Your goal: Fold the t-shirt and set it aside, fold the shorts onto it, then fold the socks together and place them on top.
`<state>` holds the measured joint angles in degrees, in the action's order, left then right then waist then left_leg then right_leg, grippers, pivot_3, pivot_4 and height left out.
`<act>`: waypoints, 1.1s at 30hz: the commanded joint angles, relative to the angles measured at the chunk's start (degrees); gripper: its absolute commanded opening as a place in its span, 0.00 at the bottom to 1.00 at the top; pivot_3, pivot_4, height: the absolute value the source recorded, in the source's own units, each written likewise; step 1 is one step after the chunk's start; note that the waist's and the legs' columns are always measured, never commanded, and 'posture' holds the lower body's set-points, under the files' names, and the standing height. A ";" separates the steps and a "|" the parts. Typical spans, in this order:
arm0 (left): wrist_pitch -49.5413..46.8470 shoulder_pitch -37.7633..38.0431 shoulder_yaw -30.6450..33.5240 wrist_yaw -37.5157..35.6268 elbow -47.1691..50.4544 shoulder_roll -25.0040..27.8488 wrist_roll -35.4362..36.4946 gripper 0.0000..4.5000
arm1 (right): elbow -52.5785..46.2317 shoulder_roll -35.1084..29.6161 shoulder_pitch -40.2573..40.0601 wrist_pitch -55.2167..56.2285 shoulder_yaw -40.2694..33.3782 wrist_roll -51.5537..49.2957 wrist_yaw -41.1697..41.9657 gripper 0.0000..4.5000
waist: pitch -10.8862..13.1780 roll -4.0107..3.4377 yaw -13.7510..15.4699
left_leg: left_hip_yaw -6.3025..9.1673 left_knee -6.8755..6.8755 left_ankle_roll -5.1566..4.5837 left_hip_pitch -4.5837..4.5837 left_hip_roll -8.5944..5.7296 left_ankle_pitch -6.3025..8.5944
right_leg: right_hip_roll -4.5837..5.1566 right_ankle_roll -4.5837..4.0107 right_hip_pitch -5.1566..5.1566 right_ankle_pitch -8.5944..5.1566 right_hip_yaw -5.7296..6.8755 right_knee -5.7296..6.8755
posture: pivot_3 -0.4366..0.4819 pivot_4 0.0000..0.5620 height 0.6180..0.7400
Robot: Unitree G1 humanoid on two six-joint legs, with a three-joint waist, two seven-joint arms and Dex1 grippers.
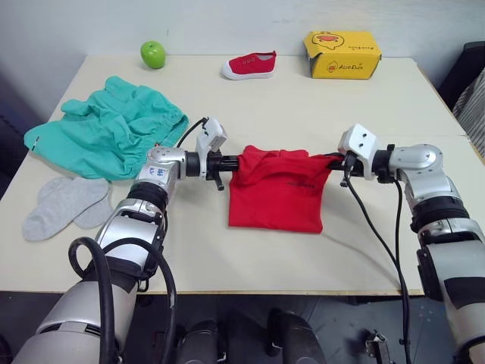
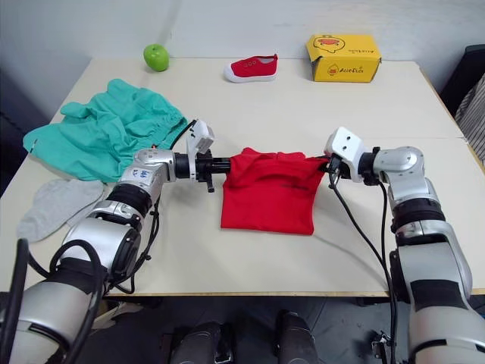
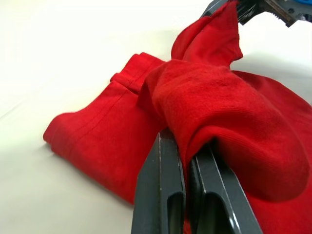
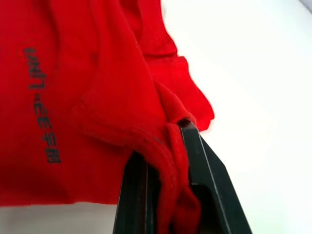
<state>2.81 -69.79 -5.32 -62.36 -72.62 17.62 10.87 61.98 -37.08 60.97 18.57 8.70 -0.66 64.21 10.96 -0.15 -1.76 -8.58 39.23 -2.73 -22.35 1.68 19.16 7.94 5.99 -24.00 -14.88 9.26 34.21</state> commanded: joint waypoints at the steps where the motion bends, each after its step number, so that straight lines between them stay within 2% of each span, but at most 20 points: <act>1: 0.38 -2.59 4.10 2.21 -0.24 0.26 0.21 0.01 | 2.65 0.49 2.93 2.66 -1.82 0.55 -0.43 0.00 | 0.00 0.00 -0.11 | 0.01 0.00 0.01 0.01 0.00 -0.03 | 0.01 0.00 0.00 0.00 0.00 0.03 | 0.48 0.27 1.00; 7: -0.10 -1.22 7.70 3.31 -0.16 0.28 -0.20 0.01 | 5.20 2.51 4.93 4.74 -2.86 1.12 -1.78 0.00 | 0.00 -0.01 -0.28 | 0.03 0.00 0.07 0.09 0.01 -0.10 | 0.03 0.00 0.00 0.00 -0.04 0.22 | 0.48 0.27 1.00; 18: -1.77 0.56 8.38 13.64 -1.39 -1.42 -4.89 0.01 | 10.10 7.65 5.58 -0.55 -4.11 4.09 -10.65 0.00 | 0.00 -0.01 -0.37 | 0.05 0.01 0.06 0.11 -0.02 -0.11 | 0.08 0.00 -0.01 0.00 -0.05 0.32 | 0.48 0.27 1.00; 22: -1.51 -0.11 8.72 18.54 -1.70 -1.66 -6.05 0.20 | 10.46 8.91 5.68 -2.25 -7.11 2.49 -14.86 0.21 | 0.00 -0.01 -0.41 | 0.05 0.00 0.07 0.12 -0.01 -0.11 | 0.07 0.00 -0.01 0.00 -0.06 0.33 | 0.48 0.27 1.00; 25: -1.32 -0.63 9.69 22.40 -1.96 -1.49 -6.27 0.40 | 10.58 9.17 5.92 -3.16 -9.42 2.02 -20.46 0.44 | 0.00 -0.01 -0.41 | 0.08 0.00 0.06 0.12 -0.01 -0.11 | 0.09 0.00 -0.01 0.00 -0.06 0.35 | 0.48 0.27 1.00; 28: 0.10 -1.25 11.27 27.03 -1.94 -1.46 -6.21 0.63 | 10.68 9.53 5.92 -6.25 -13.22 -0.73 -22.63 0.69 | 0.00 -0.01 -0.41 | 0.08 0.00 0.06 0.12 -0.02 -0.11 | 0.11 -0.01 -0.01 0.00 -0.05 0.36 | 0.48 0.27 1.00; 32: -0.06 -3.07 16.74 31.32 -2.04 -1.80 -2.78 0.90 | 10.12 8.90 4.66 -9.53 -17.45 -3.59 -25.71 0.97 | 0.00 -0.01 -0.40 | 0.10 0.00 0.06 0.11 -0.02 -0.11 | 0.12 -0.01 -0.01 0.00 -0.05 0.37 | 0.48 0.27 1.00; 33: -0.21 -3.21 17.15 31.24 -2.03 -1.84 -2.82 0.91 | 9.82 8.72 4.28 -9.69 -17.82 -3.66 -25.71 0.99 | 0.00 -0.01 -0.39 | 0.10 0.00 0.06 0.12 -0.02 -0.11 | 0.13 -0.01 -0.01 0.00 -0.05 0.37 | 0.48 0.27 1.00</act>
<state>1.90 -71.30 10.50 -31.65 -75.30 15.84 6.76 72.89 -27.40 65.05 9.20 -7.52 -2.77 39.14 10.96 -0.16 -2.14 -8.49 39.23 -2.66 -22.23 1.64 19.05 8.07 5.98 -24.01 -14.88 9.21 34.58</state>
